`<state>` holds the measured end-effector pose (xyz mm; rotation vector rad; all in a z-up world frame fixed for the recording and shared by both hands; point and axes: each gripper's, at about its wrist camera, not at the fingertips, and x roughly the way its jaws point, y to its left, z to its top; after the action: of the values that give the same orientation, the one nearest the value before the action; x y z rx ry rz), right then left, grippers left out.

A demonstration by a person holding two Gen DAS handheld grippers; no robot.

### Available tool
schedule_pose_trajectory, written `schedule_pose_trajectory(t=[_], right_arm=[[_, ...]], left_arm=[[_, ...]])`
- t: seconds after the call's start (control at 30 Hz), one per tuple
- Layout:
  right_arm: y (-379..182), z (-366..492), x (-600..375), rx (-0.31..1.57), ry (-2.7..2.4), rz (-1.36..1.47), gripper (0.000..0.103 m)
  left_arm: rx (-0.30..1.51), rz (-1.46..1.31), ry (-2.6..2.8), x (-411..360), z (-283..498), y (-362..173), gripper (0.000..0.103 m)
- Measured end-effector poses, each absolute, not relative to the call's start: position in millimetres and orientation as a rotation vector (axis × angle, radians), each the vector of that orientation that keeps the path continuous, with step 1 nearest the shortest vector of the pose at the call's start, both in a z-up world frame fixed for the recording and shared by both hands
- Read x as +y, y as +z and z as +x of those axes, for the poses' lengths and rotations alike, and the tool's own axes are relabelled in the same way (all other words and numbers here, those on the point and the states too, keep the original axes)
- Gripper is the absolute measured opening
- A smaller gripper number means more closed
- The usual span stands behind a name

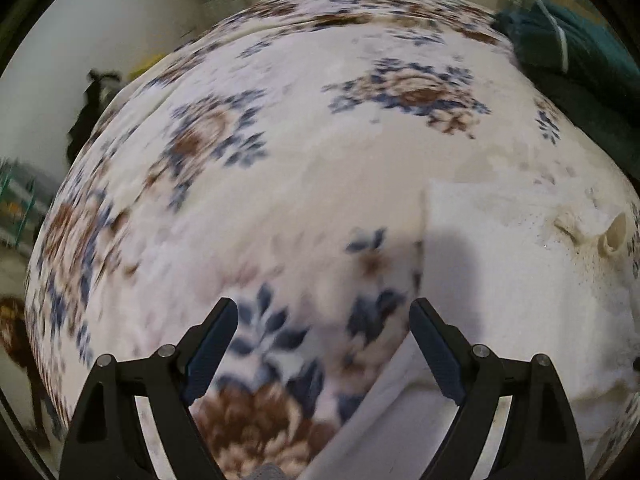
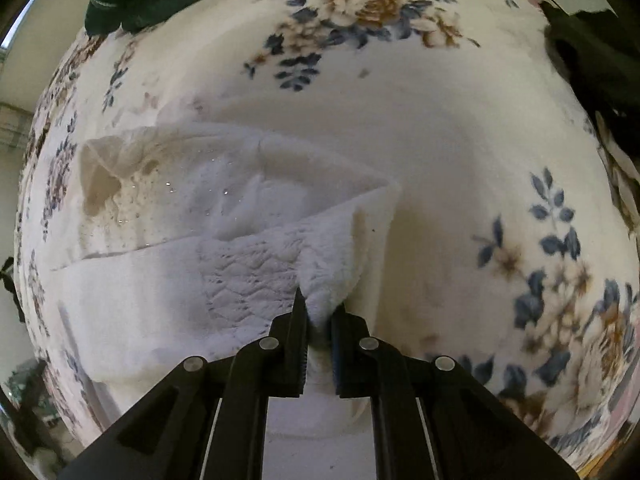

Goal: Fold small clothes

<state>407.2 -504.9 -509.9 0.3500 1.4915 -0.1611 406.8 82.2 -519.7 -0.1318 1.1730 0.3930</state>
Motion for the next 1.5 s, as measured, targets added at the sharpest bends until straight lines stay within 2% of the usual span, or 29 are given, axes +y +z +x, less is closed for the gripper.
schedule_pose_trajectory(t=[0.03, 0.07, 0.13, 0.2, 0.23, 0.37, 0.47, 0.63, 0.73, 0.9, 1.17, 1.2, 1.23, 1.27, 1.37, 1.5], right_arm=[[-512.5, 409.6, -503.2, 1.498, -0.140, 0.347, 0.010], [-514.8, 413.4, -502.7, 1.500, -0.140, 0.339, 0.015], [-513.9, 410.5, -507.8, 1.500, -0.114, 0.388, 0.026], [-500.3, 399.4, -521.9, 1.472, -0.098, 0.499, 0.048], [-492.5, 393.2, -528.8, 1.452, -0.104, 0.529, 0.050], [-448.7, 348.7, -555.8, 1.410, -0.136, 0.623, 0.050], [-416.2, 313.5, -574.5, 1.430, -0.191, 0.671, 0.051], [-386.2, 294.9, -604.1, 1.451, -0.137, 0.689, 0.051], [-397.9, 314.6, -624.1, 1.471, -0.073, 0.689, 0.051], [-451.3, 387.9, -641.4, 1.514, 0.081, 0.648, 0.051], [-550.1, 472.7, -628.3, 1.647, 0.265, 0.647, 0.051], [-565.6, 476.1, -622.1, 1.694, 0.294, 0.667, 0.049], [-575.9, 477.2, -618.0, 1.717, 0.318, 0.694, 0.042], [-583.4, 477.6, -613.8, 1.731, 0.339, 0.705, 0.004], [-573.3, 489.2, -598.3, 1.674, 0.312, 0.434, 0.005], [-557.3, 527.9, -620.3, 1.567, 0.203, 0.416, 0.004]], left_arm=[[1.182, -0.107, 0.369, 77.4, 416.9, -524.0, 0.087], [1.186, -0.101, 0.357, 75.3, 420.5, -525.2, 0.087], [1.175, -0.095, 0.313, 68.8, 424.3, -521.1, 0.087], [1.154, -0.085, 0.270, 61.2, 418.6, -511.1, 0.087], [1.150, -0.086, 0.252, 58.4, 414.7, -507.6, 0.087], [1.152, -0.121, 0.188, 45.7, 381.9, -495.2, 0.088], [1.170, -0.118, 0.123, 26.9, 352.0, -494.8, 0.103], [1.229, -0.063, 0.069, -30.1, 303.6, -506.6, 0.103], [1.265, -0.065, 0.087, -68.4, 274.0, -514.5, 0.103], [1.328, -0.014, 0.222, -129.5, 227.4, -531.4, 0.103], [1.403, -0.069, 0.378, -170.3, 194.1, -552.5, 0.103], [1.415, -0.063, 0.378, -175.9, 192.6, -555.9, 0.103], [1.422, -0.059, 0.378, -179.8, 192.2, -558.1, 0.103], [1.423, -0.057, 0.377, -183.5, 190.0, -558.9, 0.103], [1.431, -0.067, 0.375, -194.0, 187.5, -561.7, 0.103], [1.435, -0.090, 0.355, -204.5, 184.7, -563.8, 0.103]])
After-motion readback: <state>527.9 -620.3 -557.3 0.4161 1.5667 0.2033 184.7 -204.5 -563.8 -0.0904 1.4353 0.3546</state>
